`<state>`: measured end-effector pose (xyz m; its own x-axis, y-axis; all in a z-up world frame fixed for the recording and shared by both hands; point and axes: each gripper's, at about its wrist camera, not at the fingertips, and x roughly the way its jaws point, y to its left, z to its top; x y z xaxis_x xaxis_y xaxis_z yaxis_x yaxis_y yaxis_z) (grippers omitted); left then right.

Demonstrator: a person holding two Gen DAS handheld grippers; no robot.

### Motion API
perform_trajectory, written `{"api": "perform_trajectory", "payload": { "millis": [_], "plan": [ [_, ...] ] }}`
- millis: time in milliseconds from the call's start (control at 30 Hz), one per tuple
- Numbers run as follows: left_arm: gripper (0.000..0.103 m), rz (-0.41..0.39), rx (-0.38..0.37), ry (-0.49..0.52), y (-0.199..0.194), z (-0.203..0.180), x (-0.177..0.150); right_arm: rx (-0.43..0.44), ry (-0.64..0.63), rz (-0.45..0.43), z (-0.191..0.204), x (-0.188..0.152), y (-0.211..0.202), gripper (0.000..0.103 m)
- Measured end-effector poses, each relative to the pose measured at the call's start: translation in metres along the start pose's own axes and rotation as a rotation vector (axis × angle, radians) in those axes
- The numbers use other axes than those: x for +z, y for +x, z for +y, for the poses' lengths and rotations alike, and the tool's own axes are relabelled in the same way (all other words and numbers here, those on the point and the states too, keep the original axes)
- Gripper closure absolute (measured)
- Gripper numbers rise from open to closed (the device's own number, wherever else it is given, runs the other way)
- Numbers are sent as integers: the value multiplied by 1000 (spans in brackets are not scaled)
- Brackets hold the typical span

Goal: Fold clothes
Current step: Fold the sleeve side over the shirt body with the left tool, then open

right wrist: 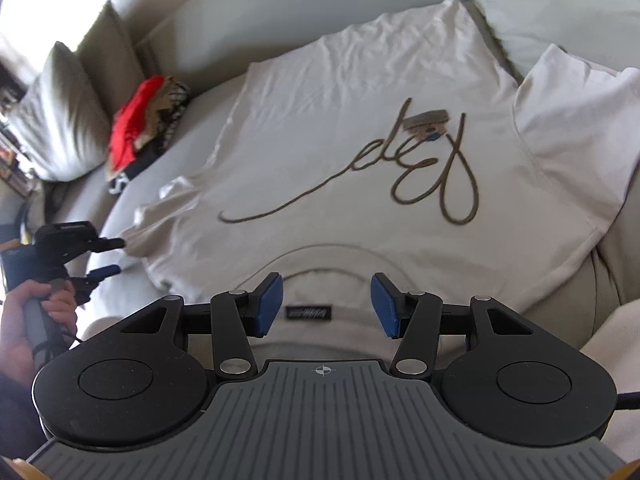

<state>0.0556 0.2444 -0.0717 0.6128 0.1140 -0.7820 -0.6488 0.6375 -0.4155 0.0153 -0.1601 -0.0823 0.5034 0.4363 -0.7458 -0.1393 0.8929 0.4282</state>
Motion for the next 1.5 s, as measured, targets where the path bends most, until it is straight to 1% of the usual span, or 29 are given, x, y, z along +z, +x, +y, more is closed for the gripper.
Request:
{"api": "perform_trajectory", "payload": {
  "millis": [33,133,200,267,300,367,400,467,533,600,700,767,833,867,933,1000,1033,1100,1133,1167,1200,1300,1333,1367,1467,1500],
  "plan": [
    [65,14,-10,29,-8,-5,-7,8,4,0,0,-2,-2,48],
    [58,39,-43,127,-27,-24,-32,30,14,-1,2,-7,-7,48],
    [54,33,-34,204,-36,-37,-49,32,4,-4,4,-9,-9,48],
    [44,36,-14,264,-39,-43,-63,30,-8,-5,4,-11,-11,48],
    [41,39,-5,292,-39,-46,-69,36,-2,-7,2,-12,-13,47],
    [39,51,-3,300,-38,-49,-77,49,16,-6,-3,-13,-15,47],
    [39,36,1,303,-38,-50,-80,50,25,-8,-6,-14,-15,47],
    [41,12,-2,282,-44,-51,-86,51,38,-14,-10,-15,-17,47],
    [43,8,-29,251,-47,-51,-87,58,50,-20,-14,-16,-18,47],
    [47,34,-81,210,-45,-51,-87,61,54,-22,-15,-17,-18,47],
    [50,86,-107,145,-36,-50,-90,70,58,-26,-15,-17,-19,47],
    [52,120,-128,70,-28,-45,-95,77,56,-30,-15,-17,-21,47],
    [54,142,-169,-15,-20,-40,-99,75,52,-32,-16,-18,-22,47],
    [57,135,-183,-45,-17,-38,-100,72,52,-32,-16,-18,-22,47],
    [61,81,-189,-67,-16,-37,-100,69,57,-35,-18,-17,-23,47],
    [61,12,-173,-46,-13,-41,-96,61,58,-44,-21,-17,-25,47],
    [62,-9,-152,-41,-10,-41,-92,58,60,-48,-22,-16,-26,47],
    [70,-26,-126,-72,-2,-37,-87,59,71,-52,-25,-15,-27,47],
    [95,-23,-112,-84,1,-35,-86,65,80,-50,-26,-15,-27,47],
    [101,-22,-95,-86,1,-34,-86,69,86,-49,-27,-15,-27,47],
    [101,-30,-91,-77,-2,-33,-87,68,86,-48,-28,-15,-26,47],
    [101,-123,-85,-8,-29,-35,-96,55,82,-48,-29,-14,-26,47],
    [101,-139,-76,1,-36,-35,-99,51,81,-48,-30,-14,-26,47],
    [101,-133,-60,6,-38,-35,-101,50,84,-49,-30,-13,-25,47],
    [100,-70,5,6,-30,-33,-101,44,94,-44,-33,-11,-24,47],
    [100,-54,14,6,-28,-32,-101,42,93,-47,-33,-12,-25,47]
  ]
}}
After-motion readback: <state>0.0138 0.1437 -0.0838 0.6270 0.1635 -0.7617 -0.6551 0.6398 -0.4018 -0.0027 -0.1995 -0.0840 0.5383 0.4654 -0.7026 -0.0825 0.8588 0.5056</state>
